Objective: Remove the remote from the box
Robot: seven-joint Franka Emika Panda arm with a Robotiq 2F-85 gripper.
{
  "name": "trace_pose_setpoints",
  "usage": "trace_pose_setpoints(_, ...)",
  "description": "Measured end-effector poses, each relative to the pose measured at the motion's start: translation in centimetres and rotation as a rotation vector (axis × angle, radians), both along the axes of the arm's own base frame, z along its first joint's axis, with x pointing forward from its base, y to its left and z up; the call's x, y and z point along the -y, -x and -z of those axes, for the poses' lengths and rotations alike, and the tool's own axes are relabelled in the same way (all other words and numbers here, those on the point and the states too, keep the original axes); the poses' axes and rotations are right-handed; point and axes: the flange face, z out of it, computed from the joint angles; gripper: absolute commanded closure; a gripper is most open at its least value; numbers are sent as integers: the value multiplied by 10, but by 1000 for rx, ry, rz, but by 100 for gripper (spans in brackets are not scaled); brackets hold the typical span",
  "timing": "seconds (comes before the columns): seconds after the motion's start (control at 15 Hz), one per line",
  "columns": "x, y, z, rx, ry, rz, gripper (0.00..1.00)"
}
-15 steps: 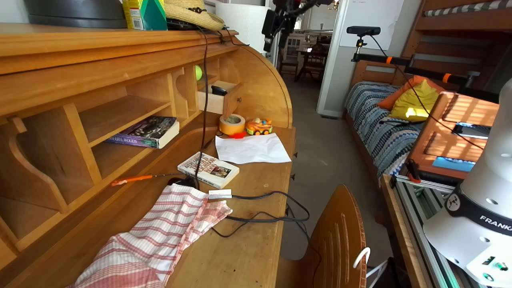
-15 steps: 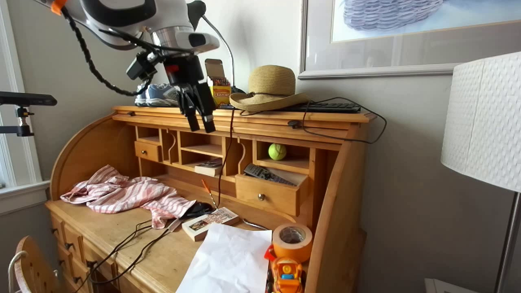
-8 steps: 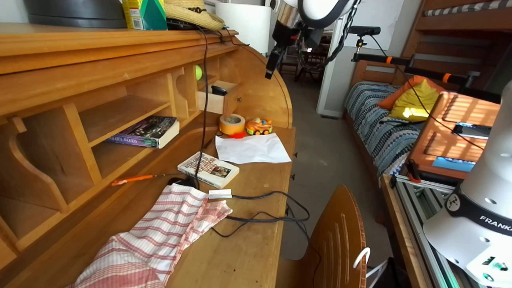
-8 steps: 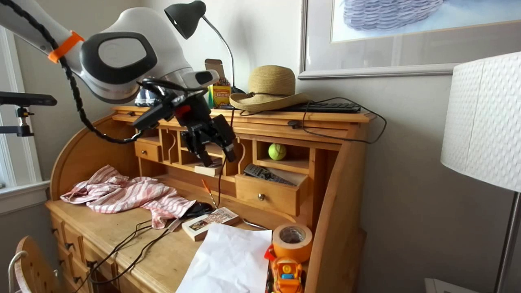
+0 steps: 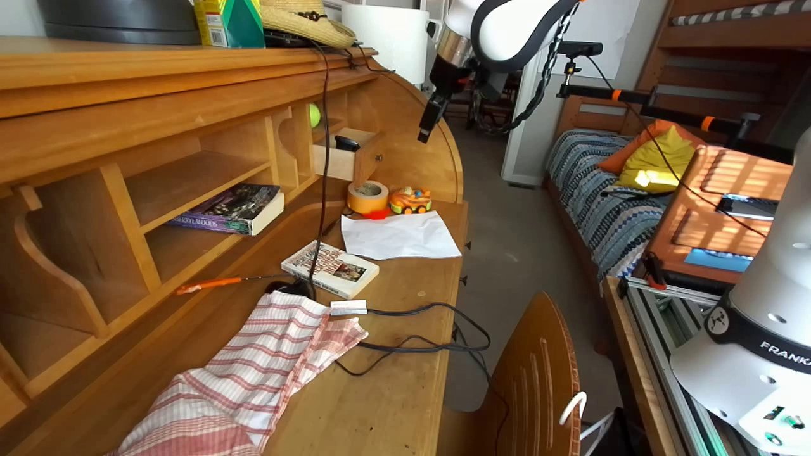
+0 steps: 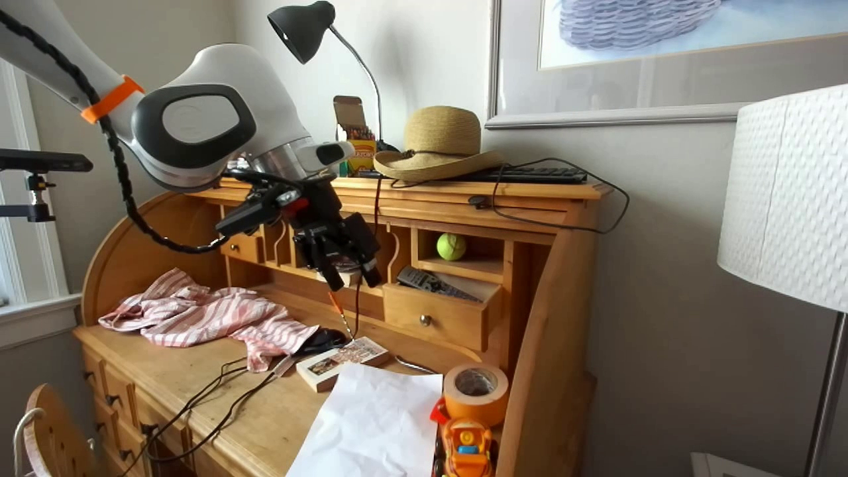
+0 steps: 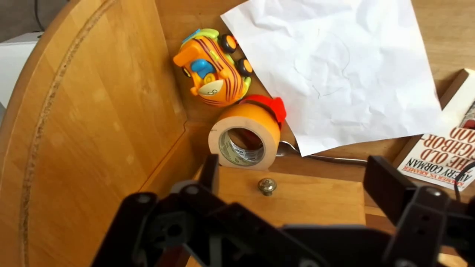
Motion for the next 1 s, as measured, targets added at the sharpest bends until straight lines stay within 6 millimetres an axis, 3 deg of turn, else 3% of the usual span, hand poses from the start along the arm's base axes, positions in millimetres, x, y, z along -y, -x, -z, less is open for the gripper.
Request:
trace_pose_setpoints(0.2, -11, -7, 3, 5, 5, -38, 0)
trace_pose_setpoints(0.6, -63, -42, 32, 131, 40, -227, 0)
trace_pose_setpoints(1.0, -74, -62, 34, 257, -7, -188, 0)
